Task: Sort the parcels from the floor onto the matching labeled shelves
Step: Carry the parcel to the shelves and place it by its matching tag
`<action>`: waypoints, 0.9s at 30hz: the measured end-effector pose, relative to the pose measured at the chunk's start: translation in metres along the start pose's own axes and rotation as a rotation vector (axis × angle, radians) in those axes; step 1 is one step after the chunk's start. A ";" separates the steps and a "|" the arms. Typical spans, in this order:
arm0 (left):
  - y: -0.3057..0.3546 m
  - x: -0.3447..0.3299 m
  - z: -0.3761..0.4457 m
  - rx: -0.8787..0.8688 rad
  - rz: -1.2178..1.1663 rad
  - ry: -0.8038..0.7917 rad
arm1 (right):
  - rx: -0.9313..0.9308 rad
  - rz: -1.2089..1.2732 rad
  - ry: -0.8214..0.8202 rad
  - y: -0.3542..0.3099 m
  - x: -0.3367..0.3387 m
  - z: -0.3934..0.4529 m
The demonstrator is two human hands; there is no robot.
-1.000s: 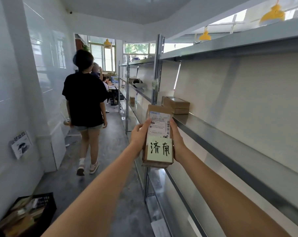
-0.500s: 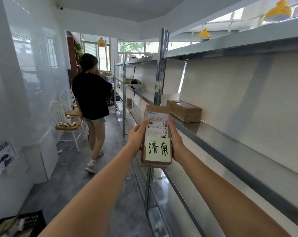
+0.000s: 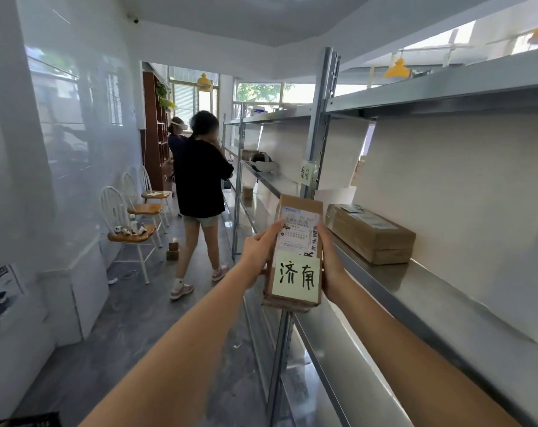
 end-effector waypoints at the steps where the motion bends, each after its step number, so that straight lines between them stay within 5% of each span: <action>1: -0.002 0.001 0.009 0.002 -0.004 -0.007 | -0.001 0.001 0.003 0.002 -0.002 0.010; 17: -0.047 0.053 0.176 0.011 0.043 -0.313 | -0.022 -0.156 0.248 0.016 -0.065 0.099; 27: -0.070 -0.011 0.192 0.064 -0.008 -0.660 | -0.041 -0.200 0.495 0.025 -0.016 0.081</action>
Point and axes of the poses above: each hand's wrist, its own z-axis towards the middle knuckle, its own x-axis out of the back of the hand, y = z × x, the point moved 6 cm from there along z, towards the middle knuckle, and after that the axes turned 2 degrees about -x, right-handed, at the moved point
